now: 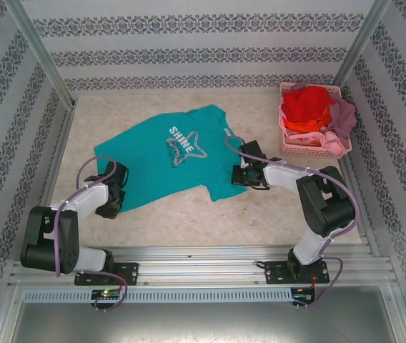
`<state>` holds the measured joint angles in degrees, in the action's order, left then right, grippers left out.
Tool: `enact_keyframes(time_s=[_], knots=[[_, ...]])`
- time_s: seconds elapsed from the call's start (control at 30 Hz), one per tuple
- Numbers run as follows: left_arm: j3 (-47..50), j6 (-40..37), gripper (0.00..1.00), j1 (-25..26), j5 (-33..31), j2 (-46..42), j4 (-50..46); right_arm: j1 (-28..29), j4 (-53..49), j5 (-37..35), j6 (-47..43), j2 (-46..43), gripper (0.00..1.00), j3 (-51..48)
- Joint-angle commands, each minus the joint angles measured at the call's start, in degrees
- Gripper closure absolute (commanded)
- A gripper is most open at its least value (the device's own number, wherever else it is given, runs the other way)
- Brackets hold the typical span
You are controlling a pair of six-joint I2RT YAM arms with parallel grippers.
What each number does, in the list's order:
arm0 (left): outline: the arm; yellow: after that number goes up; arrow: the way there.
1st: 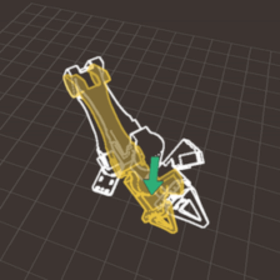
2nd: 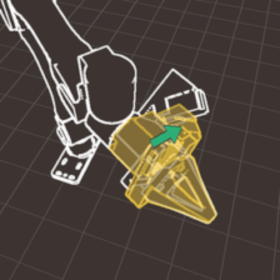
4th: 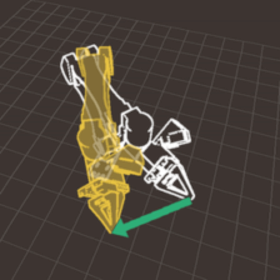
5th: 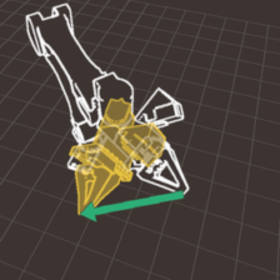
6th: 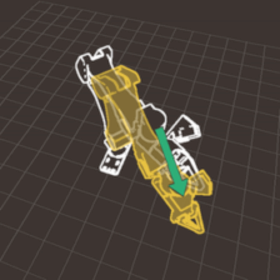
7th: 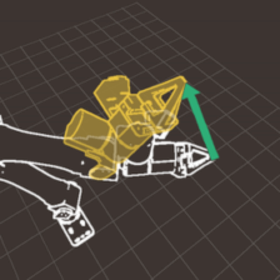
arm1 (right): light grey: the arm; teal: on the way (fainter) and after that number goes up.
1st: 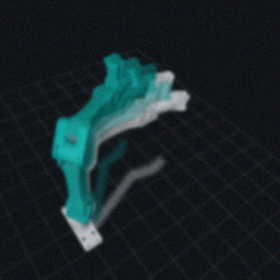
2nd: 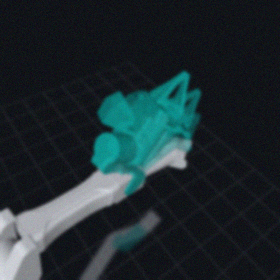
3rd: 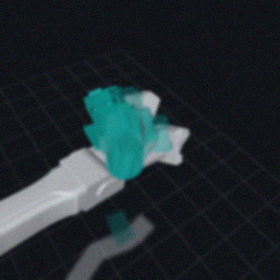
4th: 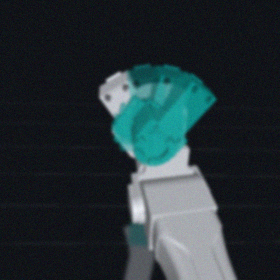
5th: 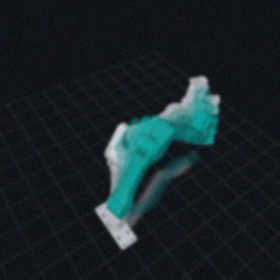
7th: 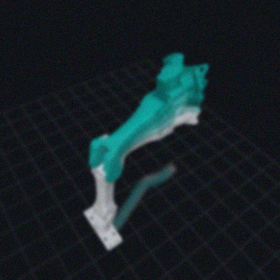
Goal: Fold and stack the t-shirts
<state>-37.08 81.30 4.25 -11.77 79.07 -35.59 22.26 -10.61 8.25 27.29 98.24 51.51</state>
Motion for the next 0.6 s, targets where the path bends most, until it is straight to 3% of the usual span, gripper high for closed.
enact_keyframes(time_s=[0.0,0.07,0.13,0.27,0.43,0.57], knots=[[0.35,0.66,0.63,-1.09,-1.27,1.26,0.25,-0.18,0.14,0.37,0.76,-0.88,1.0,-0.62],[0.39,0.97,0.55,-1.09,-1.01,1.58,-0.23,-0.24,-0.06,0.21,0.76,-1.35,1.0,-0.71],[0.8,0.65,0.54,-1.1,-1.04,1.7,0.33,-0.2,-0.11,0.19,0.75,-1.62,1.0,-0.8],[1.64,0.19,0.68,-1.48,-0.57,2.74,2.51,-0.22,-0.34,0.19,0.92,-2.03,1.0,-0.88],[3.38,1.07,1.0,-1.7,0.66,2.7,6.31,-0.44,-0.35,-0.33,0.92,-4.28,1.0,-1.38],[2.43,-2.8,1.0,-1.7,-0.02,-0.51,6.73,-0.51,0.44,-1.26,1.36,-8.47,1.0,-2.64]])
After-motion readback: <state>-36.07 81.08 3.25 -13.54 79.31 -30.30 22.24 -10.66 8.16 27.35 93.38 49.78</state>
